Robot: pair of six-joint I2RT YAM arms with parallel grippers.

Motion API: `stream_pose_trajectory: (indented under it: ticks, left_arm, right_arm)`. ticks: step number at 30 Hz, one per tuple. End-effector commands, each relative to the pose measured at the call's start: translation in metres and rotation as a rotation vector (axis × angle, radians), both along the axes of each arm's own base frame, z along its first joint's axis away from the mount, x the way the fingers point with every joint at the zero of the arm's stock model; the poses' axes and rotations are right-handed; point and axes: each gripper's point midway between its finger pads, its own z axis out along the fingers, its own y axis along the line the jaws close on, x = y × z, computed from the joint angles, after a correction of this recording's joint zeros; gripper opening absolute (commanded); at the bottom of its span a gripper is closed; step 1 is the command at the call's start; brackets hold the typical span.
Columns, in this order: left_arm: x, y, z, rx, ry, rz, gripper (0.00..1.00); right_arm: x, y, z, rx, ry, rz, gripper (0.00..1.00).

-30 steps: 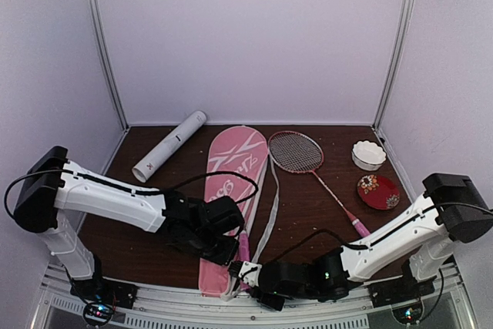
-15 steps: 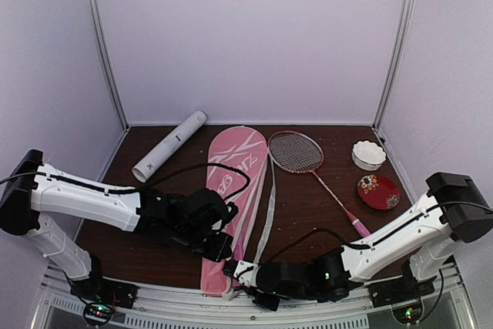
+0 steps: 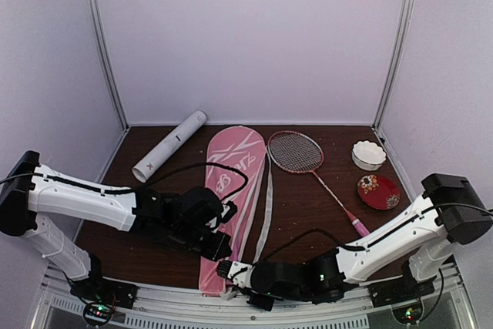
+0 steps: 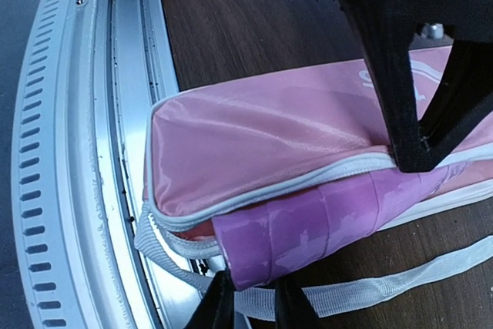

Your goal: Pack up the badminton gear

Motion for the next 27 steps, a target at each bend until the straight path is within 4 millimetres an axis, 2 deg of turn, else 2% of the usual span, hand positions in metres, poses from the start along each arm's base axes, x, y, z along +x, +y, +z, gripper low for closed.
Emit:
stream_pose_trajectory:
  ticks: [1,5,9,15,22,27]
  left_arm:
    - [-0.014,-0.028,0.034,-0.195,0.026,-0.083,0.0]
    - [-0.016,-0.029,0.042,-0.224,0.031,-0.089,0.0]
    - [-0.017,-0.03,0.044,-0.248,0.049,-0.094,0.0]
    - [-0.017,-0.028,0.033,-0.257,0.067,-0.092,0.0]
    - [-0.007,-0.007,0.009,-0.209,0.063,-0.06,0.0]
    - [0.0,-0.004,0.001,-0.195,0.066,-0.06,0.0]
  right_arm:
    - [0.012,0.023,0.022,0.089,-0.077,-0.022,0.04]
    - [0.014,0.026,0.014,0.076,-0.096,-0.028,0.04]
    - [0.016,0.029,0.025,0.128,-0.119,-0.024,0.05]
    - [0.01,0.034,0.044,0.233,-0.129,0.016,0.17]
    - [0.01,0.016,0.018,0.188,-0.074,0.002,0.35]
    - [0.016,-0.005,0.016,0.235,0.088,-0.098,0.4]
